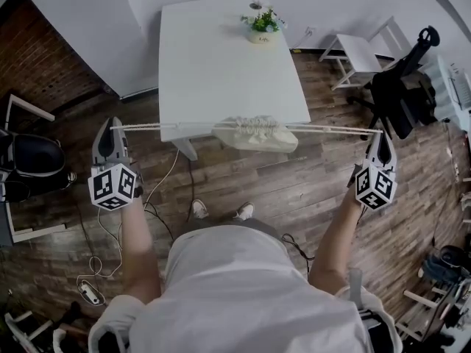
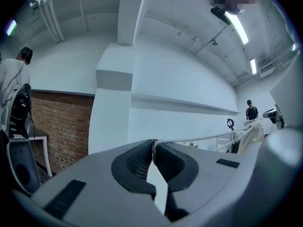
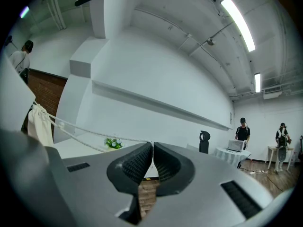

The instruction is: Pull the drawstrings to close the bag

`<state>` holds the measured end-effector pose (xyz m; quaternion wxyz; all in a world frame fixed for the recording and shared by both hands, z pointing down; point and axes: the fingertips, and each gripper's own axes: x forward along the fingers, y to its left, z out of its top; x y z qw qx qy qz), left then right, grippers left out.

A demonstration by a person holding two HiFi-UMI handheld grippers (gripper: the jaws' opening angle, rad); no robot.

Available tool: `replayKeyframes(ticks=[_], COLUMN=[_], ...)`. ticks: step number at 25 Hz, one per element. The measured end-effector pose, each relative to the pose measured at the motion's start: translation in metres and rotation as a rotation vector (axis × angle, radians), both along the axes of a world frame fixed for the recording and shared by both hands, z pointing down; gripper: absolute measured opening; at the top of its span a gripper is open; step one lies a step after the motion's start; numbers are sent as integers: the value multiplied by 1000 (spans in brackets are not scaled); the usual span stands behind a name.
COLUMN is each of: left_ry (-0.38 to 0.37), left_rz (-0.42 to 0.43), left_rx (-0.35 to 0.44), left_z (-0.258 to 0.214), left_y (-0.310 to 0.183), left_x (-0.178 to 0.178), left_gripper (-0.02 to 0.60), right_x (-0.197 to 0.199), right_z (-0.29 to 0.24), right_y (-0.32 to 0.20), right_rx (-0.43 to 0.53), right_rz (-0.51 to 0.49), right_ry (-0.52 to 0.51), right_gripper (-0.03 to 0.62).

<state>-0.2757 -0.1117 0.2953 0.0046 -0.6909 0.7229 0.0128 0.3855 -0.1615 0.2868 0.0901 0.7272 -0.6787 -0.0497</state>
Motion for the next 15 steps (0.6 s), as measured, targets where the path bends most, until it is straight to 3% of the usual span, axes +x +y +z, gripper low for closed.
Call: replayKeyframes(ticks=[12, 15], left_ry=[12, -28], left_rz=[13, 18], left_rx=[1, -3], left_z=[4, 2], left_y=[-19, -21], left_x=[-1, 0], left_gripper=[17, 17], right_x=[1, 0], right_z=[8, 12], right_y=[-5, -7], right_rx=[-11, -17], right_rz=[4, 10], right_ry=[-75, -121], right_gripper=[40, 40])
